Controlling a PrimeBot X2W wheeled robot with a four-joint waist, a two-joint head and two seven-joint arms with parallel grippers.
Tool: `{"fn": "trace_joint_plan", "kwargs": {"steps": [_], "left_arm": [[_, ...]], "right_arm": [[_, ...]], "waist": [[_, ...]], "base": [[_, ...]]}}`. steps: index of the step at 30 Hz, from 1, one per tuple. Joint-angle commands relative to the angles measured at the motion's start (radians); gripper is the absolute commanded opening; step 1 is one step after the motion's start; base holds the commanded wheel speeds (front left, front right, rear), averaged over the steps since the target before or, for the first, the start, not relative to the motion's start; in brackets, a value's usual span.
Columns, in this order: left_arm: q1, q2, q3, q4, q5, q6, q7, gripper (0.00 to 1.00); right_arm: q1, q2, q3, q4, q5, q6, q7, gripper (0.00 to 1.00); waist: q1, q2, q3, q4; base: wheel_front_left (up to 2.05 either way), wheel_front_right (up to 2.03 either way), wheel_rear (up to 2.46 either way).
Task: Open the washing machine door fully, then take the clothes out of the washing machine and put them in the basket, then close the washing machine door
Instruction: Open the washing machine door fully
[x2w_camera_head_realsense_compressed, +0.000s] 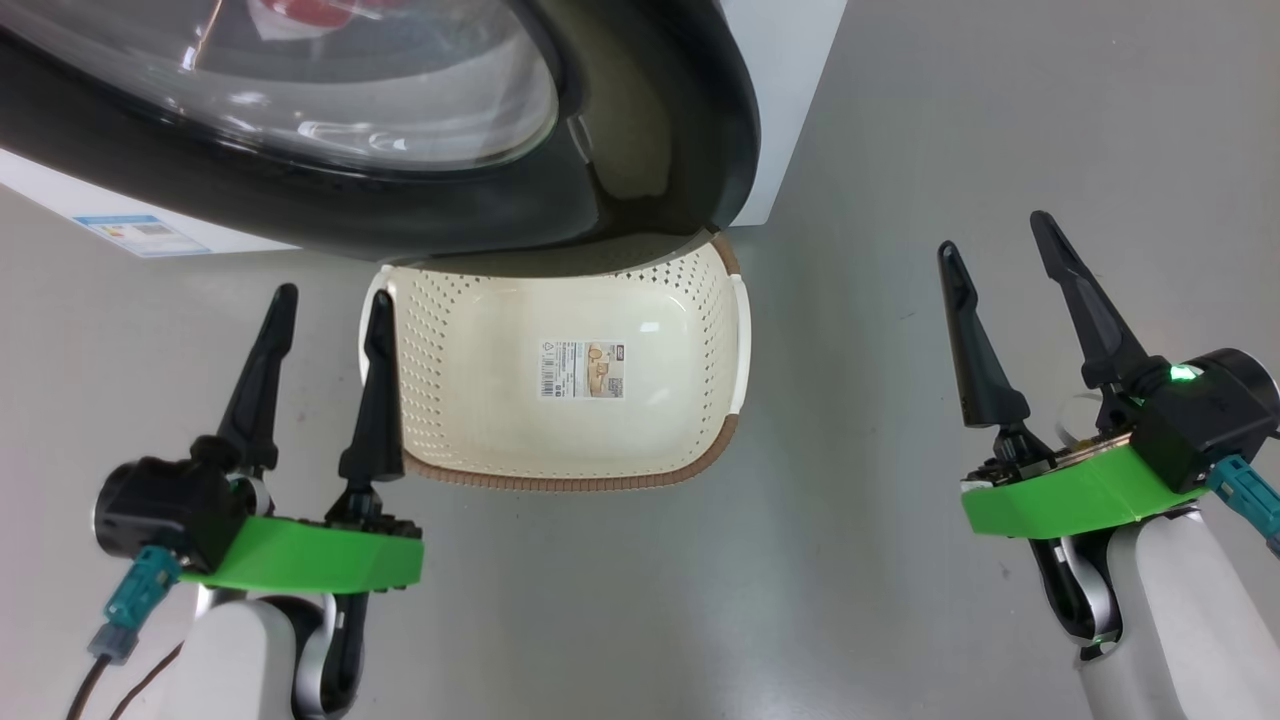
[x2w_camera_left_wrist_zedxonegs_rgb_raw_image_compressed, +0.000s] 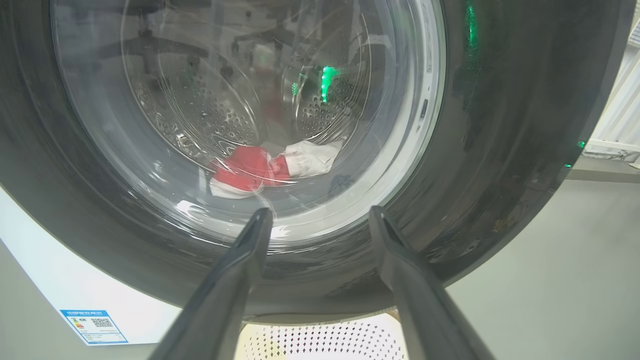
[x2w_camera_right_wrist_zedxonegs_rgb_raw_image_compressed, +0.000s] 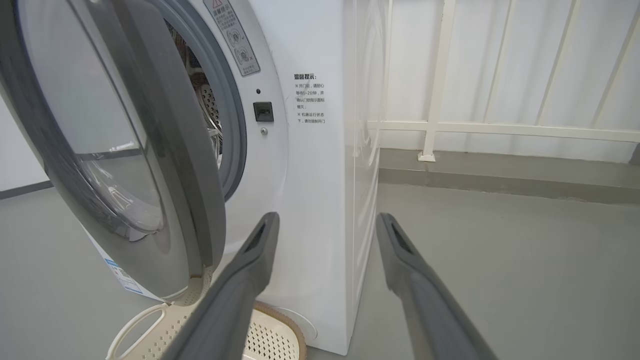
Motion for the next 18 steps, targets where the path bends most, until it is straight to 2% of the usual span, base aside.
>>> {"fn": "trace_joint_plan", "kwargs": {"steps": [1,2,3,4,5,10,18], "left_arm": [[0.000,0.019,0.034,-0.030,0.013,-0.002,-0.005,1.00],[0.000,0.019,0.034,-0.030,0.013,-0.002,-0.005,1.00],[-0.001,0.019,0.034,-0.030,0.014,-0.002,-0.005,1.00],[-0.001,0.019,0.034,-0.030,0.014,-0.002,-0.005,1.00],[-0.001,0.019,0.033,-0.029,0.014,-0.002,-0.005,1.00],[0.000,0.019,0.035,-0.027,0.018,-0.002,-0.005,1.00],[-0.012,0.019,0.025,-0.022,-0.002,-0.005,-0.005,1.00]], "right_arm": [[0.001,0.006,0.022,-0.018,0.006,0.005,-0.006,1.00],[0.001,0.006,0.022,-0.018,0.006,0.005,-0.006,1.00],[-0.001,0.007,0.021,-0.016,0.006,0.005,-0.006,0.73],[-0.003,0.007,0.022,-0.013,0.006,0.005,-0.006,0.29],[-0.006,0.007,0.026,-0.007,0.006,0.005,-0.006,0.00],[-0.047,0.012,0.043,0.064,0.073,0.005,-0.006,0.00],[-0.253,0.018,0.122,0.237,0.309,0.005,-0.006,0.00]], "waist": [[0.0000,0.0000,0.001,0.000],[0.0000,0.0000,0.001,0.000],[0.0000,0.0000,0.001,0.001],[0.0000,0.0000,0.002,0.001],[0.0000,0.0000,0.002,0.001],[0.0000,0.0000,0.003,-0.003],[0.0000,0.0000,0.007,-0.001]], "base": [[0.00,0.00,0.00],[0.00,0.00,0.00],[0.00,0.00,0.00],[0.00,0.00,0.00],[0.00,0.00,0.00],[0.00,0.00,0.00],[0.00,0.00,0.00]]}}
